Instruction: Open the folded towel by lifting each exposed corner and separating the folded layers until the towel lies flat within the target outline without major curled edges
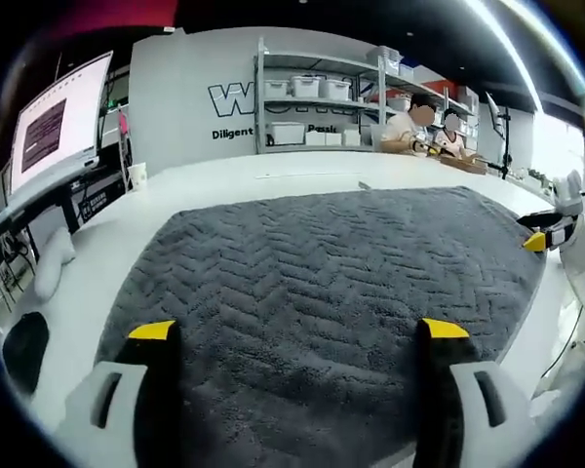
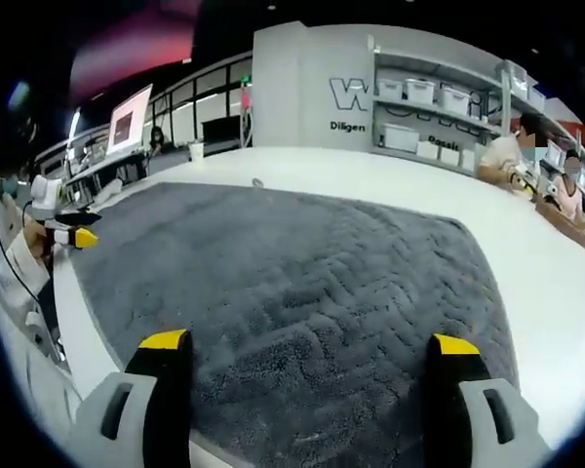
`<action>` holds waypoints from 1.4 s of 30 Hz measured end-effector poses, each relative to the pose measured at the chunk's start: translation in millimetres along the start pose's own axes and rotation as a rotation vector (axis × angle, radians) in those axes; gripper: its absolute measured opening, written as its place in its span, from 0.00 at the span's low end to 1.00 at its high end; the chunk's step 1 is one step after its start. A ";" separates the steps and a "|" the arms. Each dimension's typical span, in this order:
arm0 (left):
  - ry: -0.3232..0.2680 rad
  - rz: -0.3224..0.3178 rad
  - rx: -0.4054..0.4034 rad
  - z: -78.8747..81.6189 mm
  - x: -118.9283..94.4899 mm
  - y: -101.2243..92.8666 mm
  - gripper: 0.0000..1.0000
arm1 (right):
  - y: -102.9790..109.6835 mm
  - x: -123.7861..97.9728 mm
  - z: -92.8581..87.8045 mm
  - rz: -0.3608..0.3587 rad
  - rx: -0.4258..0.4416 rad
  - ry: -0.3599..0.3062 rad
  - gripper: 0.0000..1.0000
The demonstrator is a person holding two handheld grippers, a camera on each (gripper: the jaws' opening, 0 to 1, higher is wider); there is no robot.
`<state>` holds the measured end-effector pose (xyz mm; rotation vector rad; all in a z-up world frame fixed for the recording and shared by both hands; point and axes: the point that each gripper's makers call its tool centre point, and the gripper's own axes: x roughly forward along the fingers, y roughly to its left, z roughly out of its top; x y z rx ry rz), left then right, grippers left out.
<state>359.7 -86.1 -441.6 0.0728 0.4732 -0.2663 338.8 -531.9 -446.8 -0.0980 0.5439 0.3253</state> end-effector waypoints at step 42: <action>-0.094 0.364 -0.130 -16.9 -110.4 99.2 0.59 | -20.4 -52.5 0.5 -0.102 0.029 -0.031 0.88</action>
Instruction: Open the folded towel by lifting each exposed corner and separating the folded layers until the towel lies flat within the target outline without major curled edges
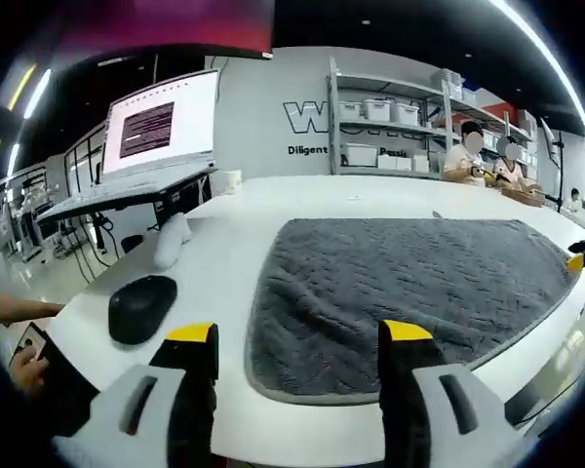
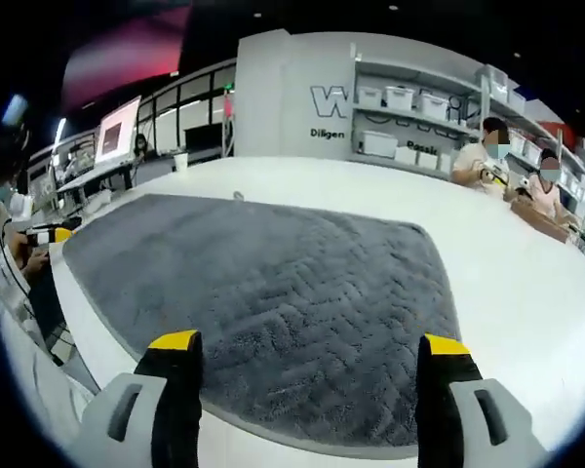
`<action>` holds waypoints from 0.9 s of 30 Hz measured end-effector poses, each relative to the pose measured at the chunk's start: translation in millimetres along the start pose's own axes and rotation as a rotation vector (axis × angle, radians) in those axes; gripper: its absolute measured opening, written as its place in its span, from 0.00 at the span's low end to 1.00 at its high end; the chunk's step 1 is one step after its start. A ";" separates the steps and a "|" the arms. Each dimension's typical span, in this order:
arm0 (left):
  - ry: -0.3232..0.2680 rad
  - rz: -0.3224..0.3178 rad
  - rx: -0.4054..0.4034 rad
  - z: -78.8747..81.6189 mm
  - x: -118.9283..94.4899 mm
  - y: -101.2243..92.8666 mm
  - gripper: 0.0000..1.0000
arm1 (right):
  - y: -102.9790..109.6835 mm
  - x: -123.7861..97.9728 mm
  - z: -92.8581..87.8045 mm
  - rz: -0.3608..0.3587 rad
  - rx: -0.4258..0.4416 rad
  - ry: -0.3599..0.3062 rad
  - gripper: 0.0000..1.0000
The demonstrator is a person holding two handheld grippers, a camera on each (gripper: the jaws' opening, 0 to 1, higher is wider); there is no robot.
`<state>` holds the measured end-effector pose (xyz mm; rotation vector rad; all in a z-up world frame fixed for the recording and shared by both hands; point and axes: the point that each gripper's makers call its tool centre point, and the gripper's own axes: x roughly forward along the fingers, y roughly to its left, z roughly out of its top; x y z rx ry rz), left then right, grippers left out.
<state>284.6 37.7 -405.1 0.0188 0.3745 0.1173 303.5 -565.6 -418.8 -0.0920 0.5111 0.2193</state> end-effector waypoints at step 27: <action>0.102 0.094 0.020 -29.1 1.7 20.1 0.13 | -36.7 -33.3 -18.5 -0.120 0.091 0.002 0.76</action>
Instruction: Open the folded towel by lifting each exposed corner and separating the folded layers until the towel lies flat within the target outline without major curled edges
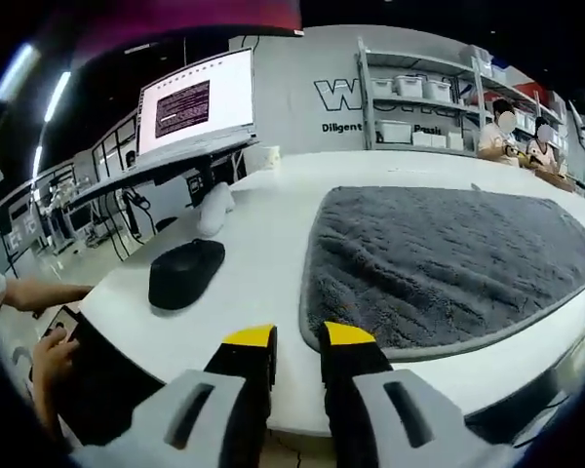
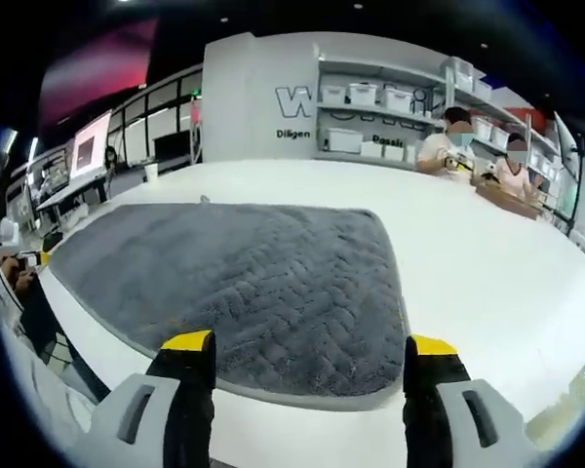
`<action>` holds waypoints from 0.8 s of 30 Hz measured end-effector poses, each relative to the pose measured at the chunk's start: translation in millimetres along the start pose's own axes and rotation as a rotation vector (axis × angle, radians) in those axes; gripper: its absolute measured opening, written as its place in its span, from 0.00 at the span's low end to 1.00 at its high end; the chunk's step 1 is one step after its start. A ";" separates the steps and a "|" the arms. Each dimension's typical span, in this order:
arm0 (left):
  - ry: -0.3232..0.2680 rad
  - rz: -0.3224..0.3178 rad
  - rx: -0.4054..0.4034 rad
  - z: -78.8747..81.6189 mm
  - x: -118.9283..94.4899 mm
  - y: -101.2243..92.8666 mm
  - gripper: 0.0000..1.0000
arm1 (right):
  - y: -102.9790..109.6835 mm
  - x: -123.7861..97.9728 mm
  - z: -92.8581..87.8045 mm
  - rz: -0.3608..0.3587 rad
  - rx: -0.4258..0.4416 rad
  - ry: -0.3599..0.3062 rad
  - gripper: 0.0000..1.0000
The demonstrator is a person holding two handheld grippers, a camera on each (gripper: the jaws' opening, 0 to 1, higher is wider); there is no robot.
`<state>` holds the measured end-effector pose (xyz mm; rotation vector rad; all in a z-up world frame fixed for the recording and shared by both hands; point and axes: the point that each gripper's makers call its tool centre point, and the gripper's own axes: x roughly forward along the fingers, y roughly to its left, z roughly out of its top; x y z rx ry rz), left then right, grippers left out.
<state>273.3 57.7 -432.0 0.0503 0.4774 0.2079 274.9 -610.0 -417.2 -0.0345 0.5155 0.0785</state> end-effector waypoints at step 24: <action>0.035 -0.021 0.169 1.0 2.5 -10.3 0.02 | -7.2 -2.9 -11.1 -0.027 0.011 0.039 0.73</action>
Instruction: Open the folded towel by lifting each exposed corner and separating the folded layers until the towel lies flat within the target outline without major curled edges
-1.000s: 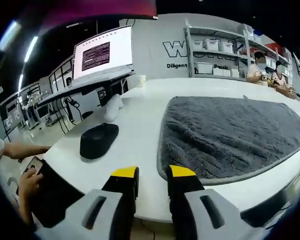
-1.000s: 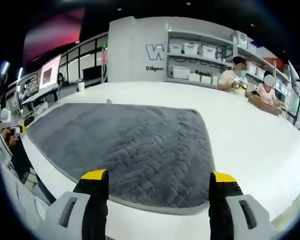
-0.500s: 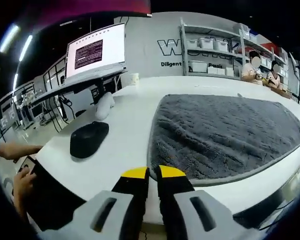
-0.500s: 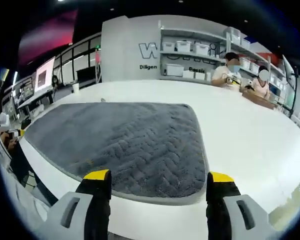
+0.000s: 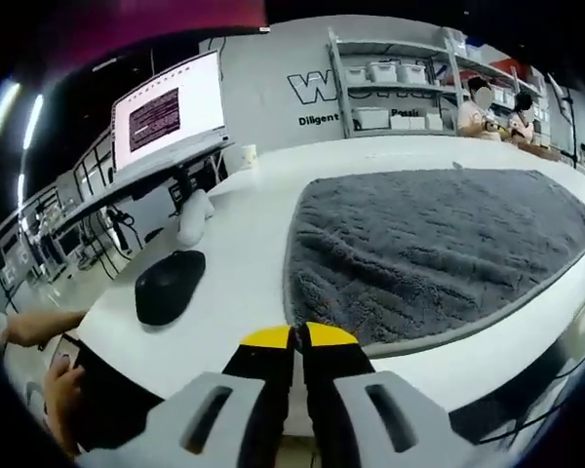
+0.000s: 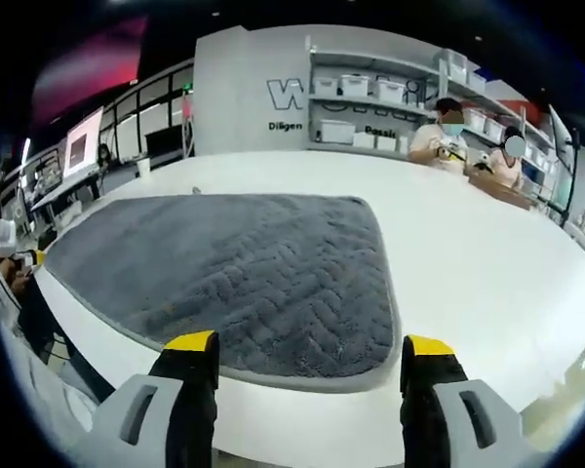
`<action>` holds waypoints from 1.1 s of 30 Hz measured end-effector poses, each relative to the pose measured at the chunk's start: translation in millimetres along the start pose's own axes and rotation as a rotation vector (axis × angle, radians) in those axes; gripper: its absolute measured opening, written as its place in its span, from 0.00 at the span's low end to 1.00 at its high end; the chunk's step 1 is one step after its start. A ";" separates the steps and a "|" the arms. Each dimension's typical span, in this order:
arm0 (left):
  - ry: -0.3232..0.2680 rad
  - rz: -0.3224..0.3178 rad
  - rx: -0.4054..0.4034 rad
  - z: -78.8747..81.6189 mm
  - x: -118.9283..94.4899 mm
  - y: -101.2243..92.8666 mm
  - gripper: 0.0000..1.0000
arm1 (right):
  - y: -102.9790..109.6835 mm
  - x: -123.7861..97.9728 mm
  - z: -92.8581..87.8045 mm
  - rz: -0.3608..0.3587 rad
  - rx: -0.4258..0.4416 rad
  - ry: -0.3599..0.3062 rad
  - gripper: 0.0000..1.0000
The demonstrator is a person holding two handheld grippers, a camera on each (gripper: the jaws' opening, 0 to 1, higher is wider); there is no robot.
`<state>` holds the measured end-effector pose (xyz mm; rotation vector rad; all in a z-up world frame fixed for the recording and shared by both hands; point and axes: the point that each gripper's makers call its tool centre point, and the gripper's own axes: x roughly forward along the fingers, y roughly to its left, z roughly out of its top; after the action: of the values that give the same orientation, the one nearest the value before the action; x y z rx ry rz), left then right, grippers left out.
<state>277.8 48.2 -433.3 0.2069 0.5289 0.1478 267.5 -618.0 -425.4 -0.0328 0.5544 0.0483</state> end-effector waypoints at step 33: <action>0.029 0.071 0.151 1.8 -2.4 -0.1 0.02 | -57.6 4.4 -15.4 -0.197 0.152 -0.020 0.00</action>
<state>276.7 47.4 -430.6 0.3710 0.5623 0.1801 266.3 -676.0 -439.7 0.0615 0.5312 -0.1853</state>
